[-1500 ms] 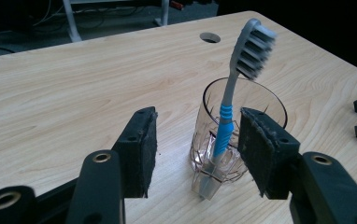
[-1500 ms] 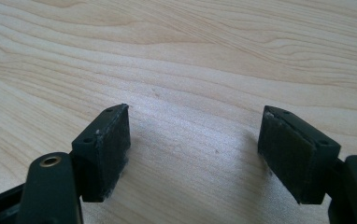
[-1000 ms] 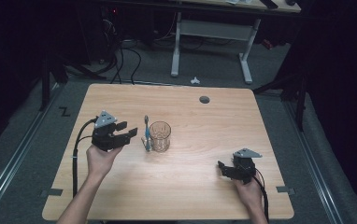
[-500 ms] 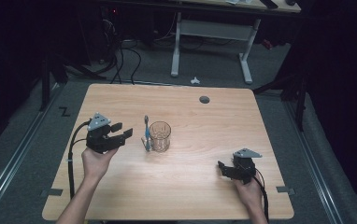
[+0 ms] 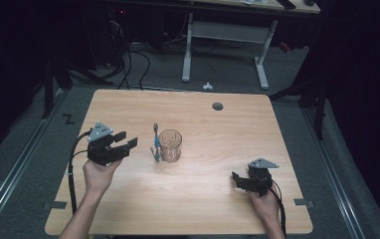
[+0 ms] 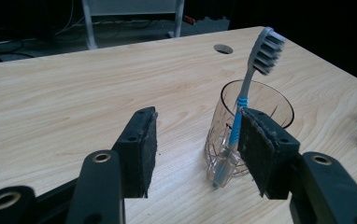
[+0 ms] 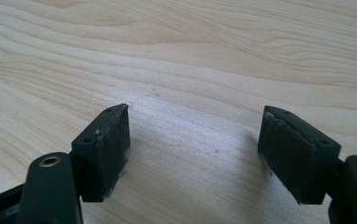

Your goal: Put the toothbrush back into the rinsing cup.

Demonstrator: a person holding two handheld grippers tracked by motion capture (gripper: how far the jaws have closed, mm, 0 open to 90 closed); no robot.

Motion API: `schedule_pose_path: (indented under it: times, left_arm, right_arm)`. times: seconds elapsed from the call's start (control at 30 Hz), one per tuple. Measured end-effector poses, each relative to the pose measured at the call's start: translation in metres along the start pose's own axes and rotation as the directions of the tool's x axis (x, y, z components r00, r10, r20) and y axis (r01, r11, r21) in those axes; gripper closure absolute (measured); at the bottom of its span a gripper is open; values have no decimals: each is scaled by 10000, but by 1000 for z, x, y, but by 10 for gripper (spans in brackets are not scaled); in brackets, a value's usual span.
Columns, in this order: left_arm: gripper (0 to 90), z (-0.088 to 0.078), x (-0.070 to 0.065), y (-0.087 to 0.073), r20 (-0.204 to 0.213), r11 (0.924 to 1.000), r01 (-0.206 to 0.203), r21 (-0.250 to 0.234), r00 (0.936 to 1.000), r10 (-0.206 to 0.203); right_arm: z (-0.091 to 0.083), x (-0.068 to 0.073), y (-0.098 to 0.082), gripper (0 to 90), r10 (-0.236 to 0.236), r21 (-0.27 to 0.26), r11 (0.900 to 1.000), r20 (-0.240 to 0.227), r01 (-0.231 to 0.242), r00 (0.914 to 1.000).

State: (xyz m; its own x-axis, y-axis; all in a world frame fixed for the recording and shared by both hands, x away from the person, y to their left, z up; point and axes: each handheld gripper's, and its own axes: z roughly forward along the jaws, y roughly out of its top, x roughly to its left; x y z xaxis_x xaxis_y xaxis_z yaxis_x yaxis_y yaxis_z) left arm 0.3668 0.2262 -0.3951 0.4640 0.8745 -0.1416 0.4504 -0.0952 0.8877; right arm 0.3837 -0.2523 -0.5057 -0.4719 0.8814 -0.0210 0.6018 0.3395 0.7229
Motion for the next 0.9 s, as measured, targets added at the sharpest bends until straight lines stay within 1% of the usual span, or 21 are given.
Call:
schedule_pose_path:
  times: [0.6,0.9]
  left_arm:
    - [475,-9,10,-10,-274,9994,334,-65,9991,-336]
    - [475,-14,17,-20,-415,9982,596,-60,9974,-598]
  right_arm:
    - [0,0,0,253,1,2,10000,-3,-1,10000]
    - [0,0,0,252,16,2,10000,10,-16,10000]
